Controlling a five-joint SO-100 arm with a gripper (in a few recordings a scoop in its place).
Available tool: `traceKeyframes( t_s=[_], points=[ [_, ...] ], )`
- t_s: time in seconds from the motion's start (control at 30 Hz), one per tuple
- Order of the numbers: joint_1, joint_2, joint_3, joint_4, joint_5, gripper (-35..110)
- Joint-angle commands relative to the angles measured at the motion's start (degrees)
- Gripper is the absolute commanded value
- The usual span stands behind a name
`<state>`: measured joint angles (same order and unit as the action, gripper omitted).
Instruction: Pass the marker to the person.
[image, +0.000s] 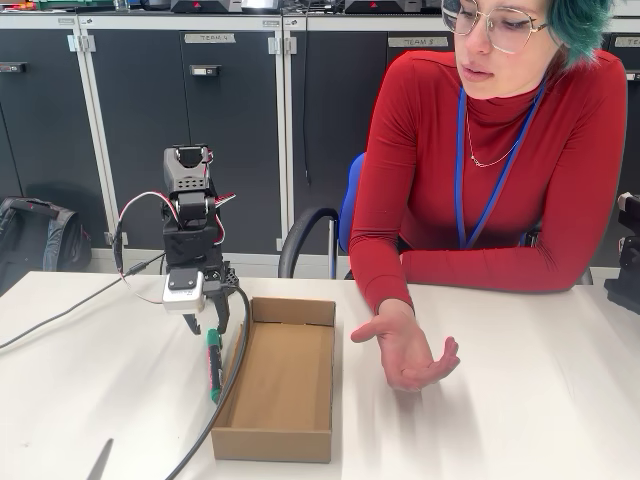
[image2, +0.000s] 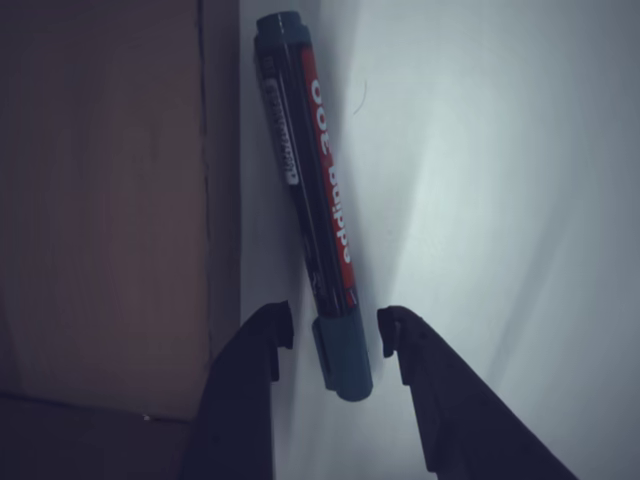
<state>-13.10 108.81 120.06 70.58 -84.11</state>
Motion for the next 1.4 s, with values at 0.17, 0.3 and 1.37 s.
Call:
traceKeyframes(
  t_s=[0.17, 0.3, 1.37],
  points=[
    [1.76, -7.47, -6.15, -1.58, -2.02, 20],
    [2.11, -11.16, -8.26, -2.2, -2.2, 20],
    [2.99, -30.15, -24.52, 1.58, -2.37, 1]
  ],
)
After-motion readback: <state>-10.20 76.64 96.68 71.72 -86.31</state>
